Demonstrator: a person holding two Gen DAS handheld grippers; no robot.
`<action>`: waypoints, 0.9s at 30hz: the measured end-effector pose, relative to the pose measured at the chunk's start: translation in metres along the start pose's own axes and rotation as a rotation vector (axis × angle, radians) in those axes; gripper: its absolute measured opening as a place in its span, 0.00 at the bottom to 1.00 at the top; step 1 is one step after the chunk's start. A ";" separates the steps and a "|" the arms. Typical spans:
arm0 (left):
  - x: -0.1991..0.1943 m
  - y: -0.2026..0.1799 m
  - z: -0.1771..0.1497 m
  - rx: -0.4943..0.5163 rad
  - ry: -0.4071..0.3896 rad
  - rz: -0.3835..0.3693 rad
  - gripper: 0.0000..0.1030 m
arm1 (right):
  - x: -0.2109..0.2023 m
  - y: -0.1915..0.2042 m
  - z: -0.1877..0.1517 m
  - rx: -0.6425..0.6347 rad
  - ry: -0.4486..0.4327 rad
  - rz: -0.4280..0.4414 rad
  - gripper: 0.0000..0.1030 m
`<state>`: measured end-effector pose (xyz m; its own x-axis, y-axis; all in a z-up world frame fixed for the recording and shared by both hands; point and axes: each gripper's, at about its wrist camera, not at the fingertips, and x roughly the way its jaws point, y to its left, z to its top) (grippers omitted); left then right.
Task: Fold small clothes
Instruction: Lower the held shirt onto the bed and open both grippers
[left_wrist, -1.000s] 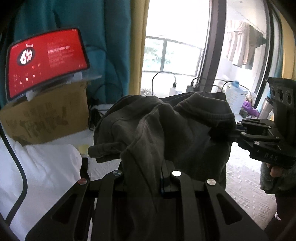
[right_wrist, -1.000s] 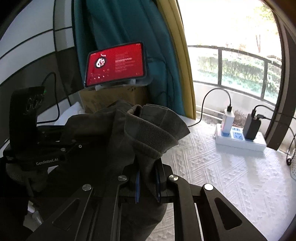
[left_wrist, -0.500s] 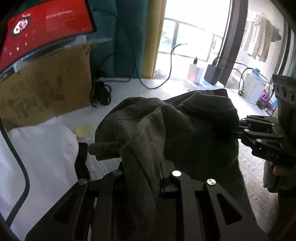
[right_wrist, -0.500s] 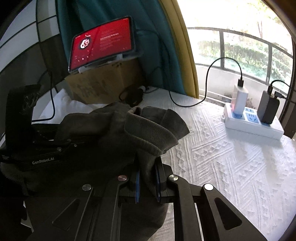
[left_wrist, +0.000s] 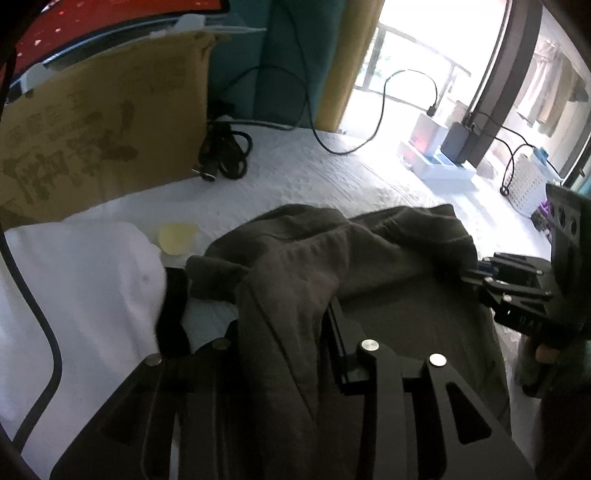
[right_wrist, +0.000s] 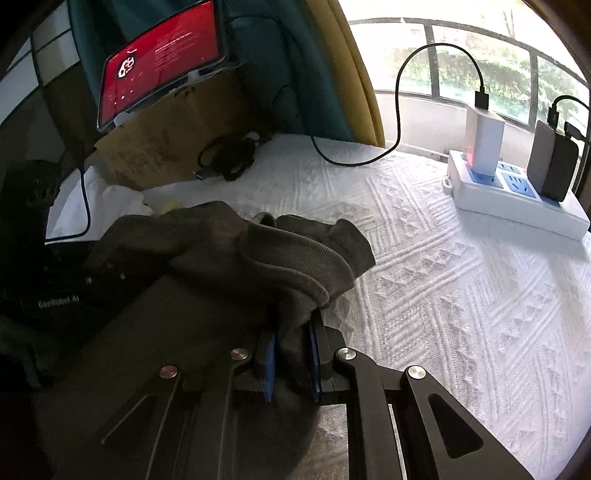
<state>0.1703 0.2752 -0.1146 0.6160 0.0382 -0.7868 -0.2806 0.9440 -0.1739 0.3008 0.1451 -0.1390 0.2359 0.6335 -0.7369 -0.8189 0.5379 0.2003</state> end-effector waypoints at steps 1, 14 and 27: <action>-0.003 -0.001 0.001 0.005 -0.006 0.008 0.31 | -0.001 -0.001 0.000 0.006 -0.001 -0.009 0.17; -0.002 0.017 0.015 0.046 -0.023 0.109 0.31 | -0.012 -0.023 0.009 0.053 -0.031 -0.117 0.29; 0.009 0.025 0.014 0.025 0.002 0.121 0.35 | 0.003 -0.033 0.011 0.061 -0.006 -0.173 0.51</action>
<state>0.1795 0.3041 -0.1177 0.5775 0.1513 -0.8022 -0.3340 0.9405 -0.0631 0.3347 0.1351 -0.1407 0.3738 0.5313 -0.7603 -0.7326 0.6719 0.1093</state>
